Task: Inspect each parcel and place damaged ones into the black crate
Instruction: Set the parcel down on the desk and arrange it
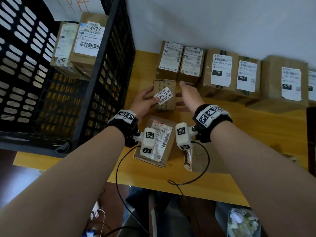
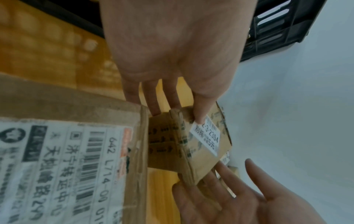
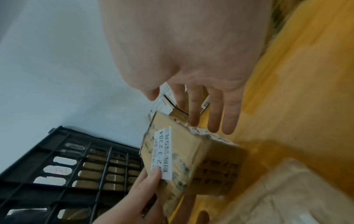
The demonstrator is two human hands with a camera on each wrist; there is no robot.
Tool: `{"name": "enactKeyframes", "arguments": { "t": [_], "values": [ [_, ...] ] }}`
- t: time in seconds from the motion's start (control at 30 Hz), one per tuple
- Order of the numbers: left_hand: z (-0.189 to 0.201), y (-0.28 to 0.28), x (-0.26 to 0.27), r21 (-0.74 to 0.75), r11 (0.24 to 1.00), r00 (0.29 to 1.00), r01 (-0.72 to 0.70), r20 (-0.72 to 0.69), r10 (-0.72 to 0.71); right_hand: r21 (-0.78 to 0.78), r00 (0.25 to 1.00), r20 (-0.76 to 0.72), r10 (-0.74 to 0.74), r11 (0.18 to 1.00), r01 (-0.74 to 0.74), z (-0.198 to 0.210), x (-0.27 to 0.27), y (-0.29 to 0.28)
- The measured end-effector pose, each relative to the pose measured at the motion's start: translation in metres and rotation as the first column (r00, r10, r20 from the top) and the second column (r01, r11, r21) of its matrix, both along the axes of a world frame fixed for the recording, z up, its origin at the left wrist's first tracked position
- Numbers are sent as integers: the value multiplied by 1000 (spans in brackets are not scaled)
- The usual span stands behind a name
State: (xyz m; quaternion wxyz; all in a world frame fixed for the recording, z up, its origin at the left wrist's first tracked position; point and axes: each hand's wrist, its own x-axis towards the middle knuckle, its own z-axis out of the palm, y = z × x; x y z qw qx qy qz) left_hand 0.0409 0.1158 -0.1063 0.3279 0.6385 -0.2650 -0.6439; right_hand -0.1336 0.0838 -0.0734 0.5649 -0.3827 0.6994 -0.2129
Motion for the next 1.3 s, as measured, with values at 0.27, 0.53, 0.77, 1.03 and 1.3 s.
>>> {"name": "enactKeyframes", "arguments": {
  "t": [0.27,0.53,0.77,1.03,1.3],
  "values": [
    [13,2,4,19,991,989,-135,-53,136,-25,992,62,-108,994,110,-1,-3,12],
    [27,1,-2,-74,984,980,-162,-133,151,-70,975,203,-90,992,106,1,-8,20],
    [22,1,-7,14,975,967,-222,-123,222,-273,996,-56,76,958,-88,-3,-4,29],
    [8,3,-4,90,984,988,-156,15,155,-129,897,-297,327,917,-377,-8,-12,36],
    [5,3,-9,85,986,989,-143,62,138,-434,907,-395,144,841,-323,5,-7,24]
  ]
}}
